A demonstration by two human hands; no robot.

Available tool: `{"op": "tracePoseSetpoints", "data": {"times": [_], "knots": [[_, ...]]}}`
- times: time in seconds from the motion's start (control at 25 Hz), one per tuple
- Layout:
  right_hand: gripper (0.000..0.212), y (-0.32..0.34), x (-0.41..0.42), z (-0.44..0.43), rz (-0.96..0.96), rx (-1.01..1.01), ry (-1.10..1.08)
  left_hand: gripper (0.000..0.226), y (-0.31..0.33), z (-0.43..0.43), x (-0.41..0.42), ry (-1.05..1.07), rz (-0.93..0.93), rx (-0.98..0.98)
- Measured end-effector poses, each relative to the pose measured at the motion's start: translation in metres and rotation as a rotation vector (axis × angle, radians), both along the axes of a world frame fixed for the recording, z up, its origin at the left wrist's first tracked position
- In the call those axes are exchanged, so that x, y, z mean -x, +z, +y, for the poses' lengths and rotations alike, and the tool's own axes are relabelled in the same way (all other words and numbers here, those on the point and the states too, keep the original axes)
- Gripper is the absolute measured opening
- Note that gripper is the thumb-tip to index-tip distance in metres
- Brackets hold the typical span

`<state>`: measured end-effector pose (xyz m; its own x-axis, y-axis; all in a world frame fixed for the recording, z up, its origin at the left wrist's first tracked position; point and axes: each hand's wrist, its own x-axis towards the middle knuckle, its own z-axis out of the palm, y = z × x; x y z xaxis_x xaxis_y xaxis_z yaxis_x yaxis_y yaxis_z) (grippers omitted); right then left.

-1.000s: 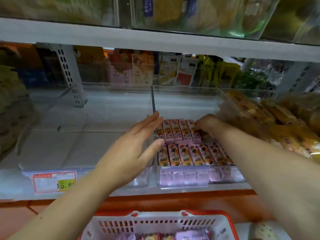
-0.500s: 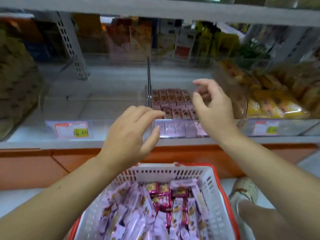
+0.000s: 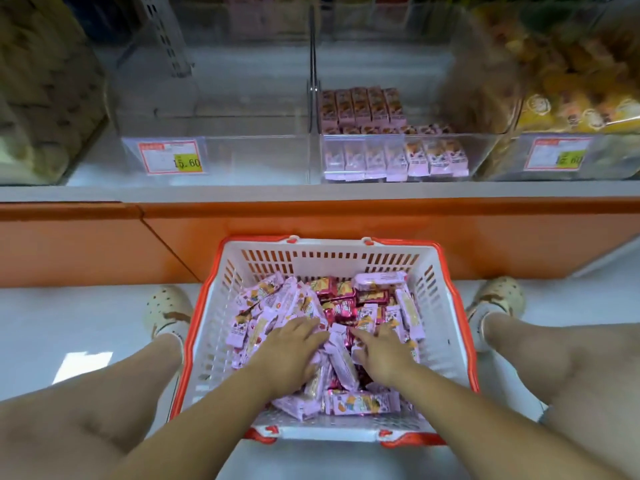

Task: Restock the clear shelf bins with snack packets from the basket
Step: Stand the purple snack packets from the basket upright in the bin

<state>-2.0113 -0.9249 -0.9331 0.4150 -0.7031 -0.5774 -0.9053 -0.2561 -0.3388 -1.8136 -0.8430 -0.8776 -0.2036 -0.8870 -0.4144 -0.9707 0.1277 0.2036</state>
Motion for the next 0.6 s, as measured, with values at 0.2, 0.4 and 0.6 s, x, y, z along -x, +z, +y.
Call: {"op": "tracePoseSetpoints", "data": {"times": [0.2,0.4,0.6], "knots": [[0.04,-0.003,-0.01,0.006,-0.069,0.011,-0.111,0.059,-0.005,-0.004,0.001,0.01,-0.006,-0.007],[0.032,0.028,0.001,0.0,-0.27,-0.03,-0.302,0.054,-0.003,-0.012,0.004,0.102,0.109,0.058],[0.029,0.089,0.014,-0.018,-0.522,-0.294,-0.412,0.076,0.016,-0.033,0.017,0.185,0.3,0.154]]}}
